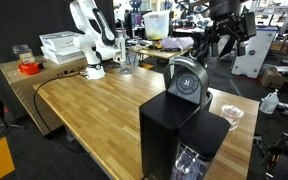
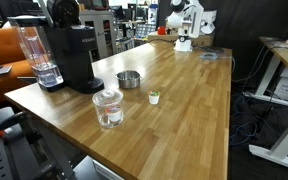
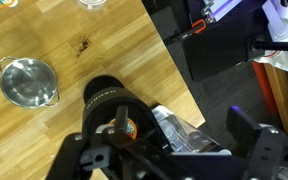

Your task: Remove the coffee pod from the coffee maker and put it on the table

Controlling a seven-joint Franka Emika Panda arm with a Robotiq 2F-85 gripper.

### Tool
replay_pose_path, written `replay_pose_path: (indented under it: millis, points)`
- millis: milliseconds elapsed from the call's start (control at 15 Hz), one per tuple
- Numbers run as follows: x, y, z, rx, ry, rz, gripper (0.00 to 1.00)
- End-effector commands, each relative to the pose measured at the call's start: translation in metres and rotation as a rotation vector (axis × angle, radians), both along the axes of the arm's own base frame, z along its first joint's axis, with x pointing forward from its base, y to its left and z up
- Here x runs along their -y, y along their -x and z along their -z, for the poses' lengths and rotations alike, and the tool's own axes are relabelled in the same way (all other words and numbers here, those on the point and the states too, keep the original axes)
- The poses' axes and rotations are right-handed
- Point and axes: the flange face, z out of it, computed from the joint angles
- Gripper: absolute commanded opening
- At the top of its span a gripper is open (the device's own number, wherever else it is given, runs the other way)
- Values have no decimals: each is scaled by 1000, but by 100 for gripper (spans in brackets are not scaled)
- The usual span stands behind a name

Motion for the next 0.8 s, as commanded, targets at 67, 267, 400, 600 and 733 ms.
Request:
replay_pose_path:
  millis: [67, 267, 400, 600, 733]
  points:
    - [-7, -6, 1, 10, -136, -89, 100]
    - [-15, -12, 9, -12, -227, -218, 100]
    - [-16, -14, 21, -44, -251, -286, 100]
    - [-15, -12, 32, -52, -224, -277, 100]
    - [-15, -15, 41, -65, -227, -287, 100]
